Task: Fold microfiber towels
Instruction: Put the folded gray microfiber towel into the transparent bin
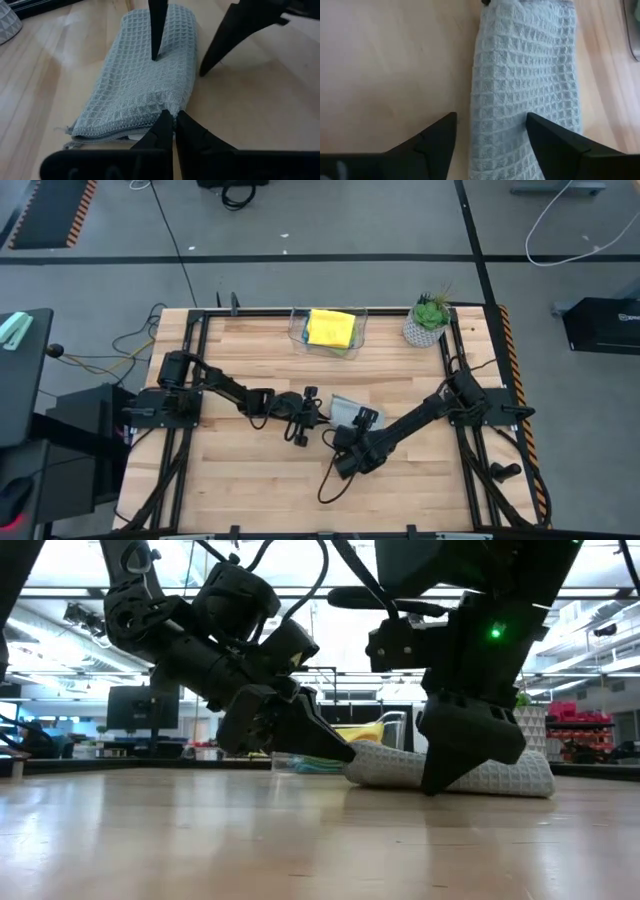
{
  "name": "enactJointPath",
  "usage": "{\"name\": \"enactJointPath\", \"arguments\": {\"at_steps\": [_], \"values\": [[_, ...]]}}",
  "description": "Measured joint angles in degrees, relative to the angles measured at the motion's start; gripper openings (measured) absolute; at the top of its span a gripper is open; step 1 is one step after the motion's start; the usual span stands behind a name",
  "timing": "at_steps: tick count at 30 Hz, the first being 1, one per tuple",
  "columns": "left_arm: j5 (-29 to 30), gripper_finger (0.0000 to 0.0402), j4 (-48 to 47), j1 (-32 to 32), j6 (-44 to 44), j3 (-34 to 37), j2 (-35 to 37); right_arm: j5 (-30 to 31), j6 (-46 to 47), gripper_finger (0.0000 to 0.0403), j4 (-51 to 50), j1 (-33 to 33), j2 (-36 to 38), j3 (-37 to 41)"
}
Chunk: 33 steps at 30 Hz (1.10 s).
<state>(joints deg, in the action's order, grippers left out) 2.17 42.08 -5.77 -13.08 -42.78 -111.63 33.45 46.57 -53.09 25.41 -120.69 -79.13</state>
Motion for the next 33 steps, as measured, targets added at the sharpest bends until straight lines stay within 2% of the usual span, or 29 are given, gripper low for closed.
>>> {"name": "enactJointPath", "arguments": {"at_steps": [4, 11, 14, 18, 22, 29, 33], "values": [[-0.63, 0.0011, 0.05, 0.39, 0.79, 0.0, 0.0, 0.12, -0.03, 0.0207, -0.38, -0.04, -0.08, 0.14], [-3.0, 0.0012, 1.44, 1.55, 4.09, 0.0, 0.0, -0.33, 0.2, 0.0081, -1.54, -0.19, -0.02, 0.44], [-3.51, 0.002, 1.52, 1.83, 5.28, 0.0, 0.0, 0.09, 0.29, 0.0041, -1.43, -0.17, -0.21, 0.53], [-3.66, 0.0051, 0.87, 2.08, 6.45, 0.02, 0.5, 0.17, 0.26, 0.0032, -1.63, -0.15, 0.03, 0.66], [-3.62, 0.0105, -4.93, 3.17, 7.52, 0.09, 5.54, -0.26, 0.01, 0.0037, -2.32, -0.17, 2.48, 0.74], [-4.99, 0.0206, -22.29, 5.33, 6.55, 0.47, 18.24, -2.6, -5.7, 0.0034, -2.63, -1.89, 12.69, 0.74], [-6.33, 0.0229, -19.7, 7.41, 6.45, 6.84, 24.47, -4.44, -11.59, 0.0036, -2.35, -5.79, 19.83, 0.72]]}}
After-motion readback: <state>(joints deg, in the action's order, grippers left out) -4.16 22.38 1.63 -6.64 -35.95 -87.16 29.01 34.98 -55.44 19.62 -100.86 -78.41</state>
